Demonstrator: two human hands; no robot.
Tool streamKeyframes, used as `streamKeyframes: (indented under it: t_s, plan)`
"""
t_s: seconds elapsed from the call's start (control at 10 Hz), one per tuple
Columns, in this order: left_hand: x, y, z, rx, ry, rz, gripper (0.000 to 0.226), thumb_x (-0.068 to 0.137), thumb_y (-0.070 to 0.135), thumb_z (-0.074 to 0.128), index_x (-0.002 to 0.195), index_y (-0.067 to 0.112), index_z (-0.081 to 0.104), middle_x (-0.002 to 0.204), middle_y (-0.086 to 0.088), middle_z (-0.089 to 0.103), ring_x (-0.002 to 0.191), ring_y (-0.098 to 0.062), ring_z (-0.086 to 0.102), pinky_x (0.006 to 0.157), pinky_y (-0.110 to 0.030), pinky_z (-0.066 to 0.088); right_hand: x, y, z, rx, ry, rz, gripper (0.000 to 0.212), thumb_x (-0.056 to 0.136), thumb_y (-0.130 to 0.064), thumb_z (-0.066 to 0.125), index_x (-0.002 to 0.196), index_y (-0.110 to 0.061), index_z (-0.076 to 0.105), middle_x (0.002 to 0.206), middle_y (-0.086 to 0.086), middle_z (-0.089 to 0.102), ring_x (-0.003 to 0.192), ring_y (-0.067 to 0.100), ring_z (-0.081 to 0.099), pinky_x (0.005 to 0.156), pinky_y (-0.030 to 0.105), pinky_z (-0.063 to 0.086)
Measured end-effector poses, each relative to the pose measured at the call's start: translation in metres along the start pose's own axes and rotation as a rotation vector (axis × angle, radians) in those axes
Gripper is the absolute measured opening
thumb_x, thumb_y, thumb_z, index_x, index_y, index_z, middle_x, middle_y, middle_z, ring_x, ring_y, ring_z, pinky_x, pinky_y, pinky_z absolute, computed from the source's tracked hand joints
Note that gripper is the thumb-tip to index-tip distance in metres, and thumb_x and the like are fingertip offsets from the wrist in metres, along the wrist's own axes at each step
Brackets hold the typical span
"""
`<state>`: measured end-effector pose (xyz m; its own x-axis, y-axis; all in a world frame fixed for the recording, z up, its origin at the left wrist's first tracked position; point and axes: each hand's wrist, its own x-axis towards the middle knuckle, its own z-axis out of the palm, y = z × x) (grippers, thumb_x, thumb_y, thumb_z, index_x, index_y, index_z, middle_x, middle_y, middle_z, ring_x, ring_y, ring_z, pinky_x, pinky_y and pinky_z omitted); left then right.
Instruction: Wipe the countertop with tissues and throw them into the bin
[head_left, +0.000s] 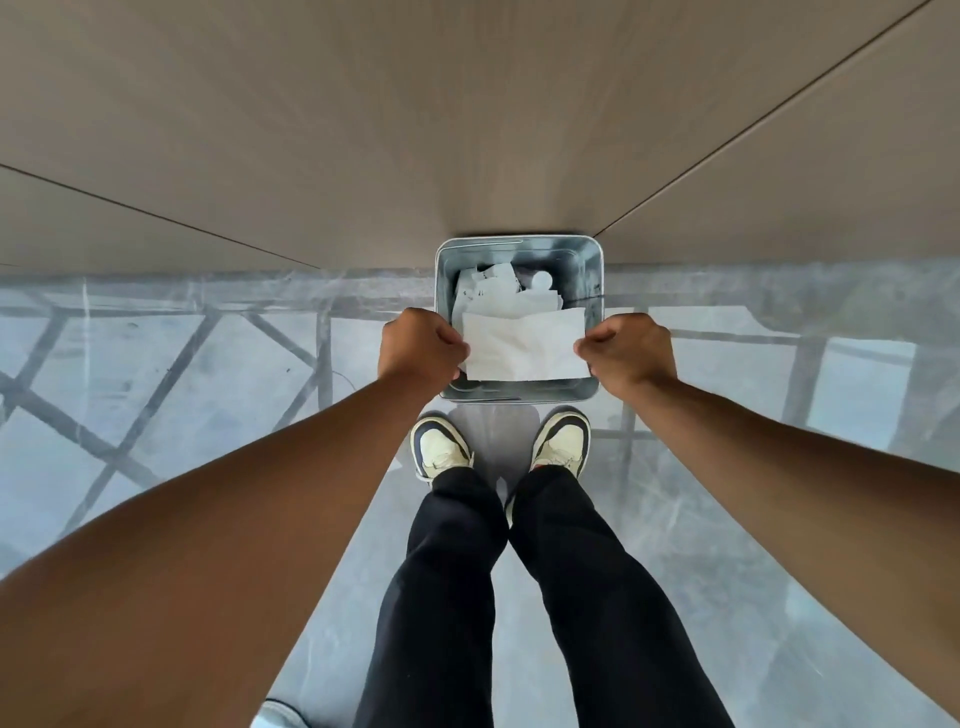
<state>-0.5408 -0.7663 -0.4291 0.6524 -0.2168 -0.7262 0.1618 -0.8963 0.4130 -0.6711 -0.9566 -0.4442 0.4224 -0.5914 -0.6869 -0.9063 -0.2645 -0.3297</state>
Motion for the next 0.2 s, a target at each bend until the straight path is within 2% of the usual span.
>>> streamKeyframes:
  t_s: [0.1,0.2]
  plan:
    - [-0.0008,0.0043,0.0003,0.001,-0.032,-0.009,0.012,0.082,0.009,0.068,0.073,0.009,0.076,0.064,-0.008,0.074,0.06,-0.019,0.072,0.07,-0.032,0.063,-0.0045,-0.0022,-0.0013,-0.017,0.012,-0.026,0.016,0.081,-0.029,0.065,0.082,-0.018,0.076,0.075,0.003,0.074,0.08,0.021,0.069,0.075,0.032,0.058]
    - [-0.0072,0.0088,-0.0012,-0.003,-0.026,-0.011,0.012,0.083,0.011,0.07,0.073,0.01,0.076,0.065,-0.008,0.074,0.065,-0.02,0.073,0.073,-0.035,0.063,-0.0131,-0.0035,-0.0057,-0.036,0.032,-0.022,0.021,0.084,-0.035,0.065,0.09,-0.018,0.076,0.087,0.006,0.075,0.085,0.023,0.069,0.079,0.034,0.057]
